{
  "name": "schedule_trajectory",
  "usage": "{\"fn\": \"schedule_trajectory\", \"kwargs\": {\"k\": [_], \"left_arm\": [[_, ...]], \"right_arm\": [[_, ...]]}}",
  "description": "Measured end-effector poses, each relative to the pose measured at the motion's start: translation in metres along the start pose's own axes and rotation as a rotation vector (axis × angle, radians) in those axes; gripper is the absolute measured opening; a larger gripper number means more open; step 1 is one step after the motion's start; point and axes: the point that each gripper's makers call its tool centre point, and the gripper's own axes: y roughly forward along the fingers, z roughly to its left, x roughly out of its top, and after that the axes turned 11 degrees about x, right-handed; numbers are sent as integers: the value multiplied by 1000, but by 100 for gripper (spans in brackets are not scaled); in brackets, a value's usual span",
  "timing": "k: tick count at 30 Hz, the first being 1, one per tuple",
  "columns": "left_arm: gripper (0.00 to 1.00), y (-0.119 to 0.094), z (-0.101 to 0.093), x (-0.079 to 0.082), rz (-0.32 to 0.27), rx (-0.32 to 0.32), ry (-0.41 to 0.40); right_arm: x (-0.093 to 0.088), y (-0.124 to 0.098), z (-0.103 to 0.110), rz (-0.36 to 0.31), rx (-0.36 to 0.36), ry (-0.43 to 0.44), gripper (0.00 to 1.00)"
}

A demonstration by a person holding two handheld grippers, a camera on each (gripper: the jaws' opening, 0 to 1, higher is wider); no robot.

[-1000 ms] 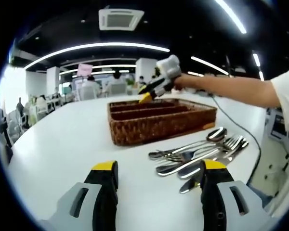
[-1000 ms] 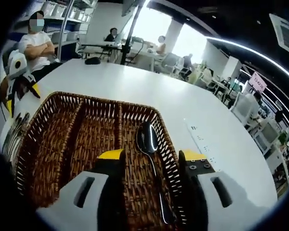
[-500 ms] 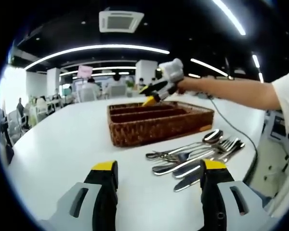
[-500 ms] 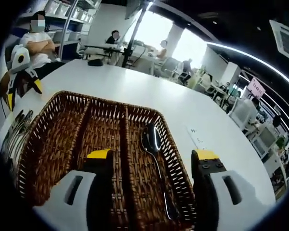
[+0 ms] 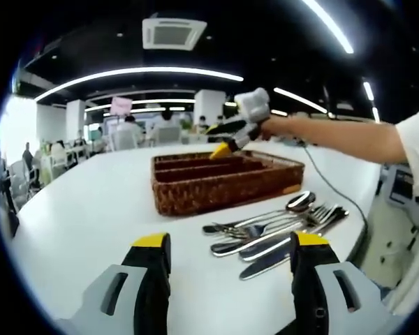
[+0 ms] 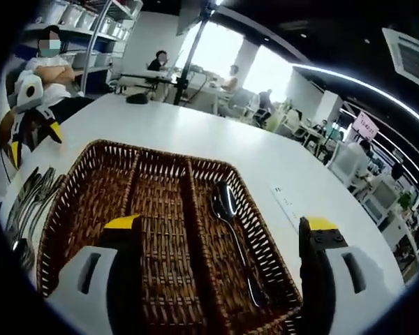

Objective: Arrange the knives, forks, and spoons in their matching storage slots by inserting each utensil handle-first until every utensil is classified and aligned in the correct compartment

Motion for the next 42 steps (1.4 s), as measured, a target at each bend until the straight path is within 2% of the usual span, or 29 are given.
{"fn": "schedule_trajectory", "kwargs": {"k": [7, 11, 25, 31, 37, 42], "left_arm": [[70, -7, -3, 2, -3, -1, 1], [71, -9, -6, 4, -8, -5, 1], [71, -17, -13, 8, -18, -13, 13], [71, -22, -17, 9, -19, -18, 25], [71, -26, -24, 11, -27, -27, 31], [71, -28, -30, 10, -25, -39, 39]], "right_arm": [[0, -12, 5, -17, -14, 28, 100], [6, -18, 14, -39, -10, 45, 100], [4, -28, 38, -15, -5, 73, 100], [2, -35, 54, 6, -13, 110, 100], [8, -42, 71, 1, -21, 91, 100], [7, -50, 72, -5, -31, 88, 100]]}}
